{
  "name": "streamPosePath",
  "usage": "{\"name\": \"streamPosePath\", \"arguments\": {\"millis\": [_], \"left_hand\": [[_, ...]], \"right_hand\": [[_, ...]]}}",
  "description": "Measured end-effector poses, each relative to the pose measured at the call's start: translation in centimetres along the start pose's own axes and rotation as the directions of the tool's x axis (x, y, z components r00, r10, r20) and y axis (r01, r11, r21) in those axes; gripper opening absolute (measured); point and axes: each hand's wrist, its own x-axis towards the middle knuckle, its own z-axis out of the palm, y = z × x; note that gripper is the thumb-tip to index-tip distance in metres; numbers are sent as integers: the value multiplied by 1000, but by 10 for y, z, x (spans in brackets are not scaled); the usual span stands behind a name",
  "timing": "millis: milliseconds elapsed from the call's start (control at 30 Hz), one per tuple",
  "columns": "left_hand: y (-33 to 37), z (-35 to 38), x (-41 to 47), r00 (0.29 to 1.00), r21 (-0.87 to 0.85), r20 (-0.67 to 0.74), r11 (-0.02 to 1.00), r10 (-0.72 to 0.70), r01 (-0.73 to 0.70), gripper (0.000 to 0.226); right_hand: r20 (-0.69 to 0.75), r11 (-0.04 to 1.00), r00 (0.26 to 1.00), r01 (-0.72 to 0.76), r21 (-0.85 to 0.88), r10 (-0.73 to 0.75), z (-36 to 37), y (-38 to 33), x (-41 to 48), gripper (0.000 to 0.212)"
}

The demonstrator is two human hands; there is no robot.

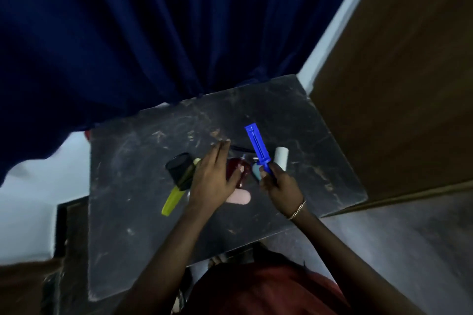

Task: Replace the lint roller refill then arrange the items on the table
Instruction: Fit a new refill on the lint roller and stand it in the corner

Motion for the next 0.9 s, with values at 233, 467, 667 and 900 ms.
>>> {"name": "streamPosePath", "arguments": {"millis": [233,467,667,900], "left_hand": [[71,78,57,996,-124,83,992,11,-1,72],[108,144,84,929,6,330,984,-168,176,70],[114,176,91,890,175,393,969,-231,174,64],[113,191,92,893,224,372,958,-255,180,76]], "right_hand": [[-107,987,985,-145,-74,137,-66,59,21,23],[-54,954,958,-285,-87,281,-89,104,36,29],[17,950,951,-306,-67,307,-93,123,49,31],[53,955,954,-292,-53,294,-100,134,59,24]]}}
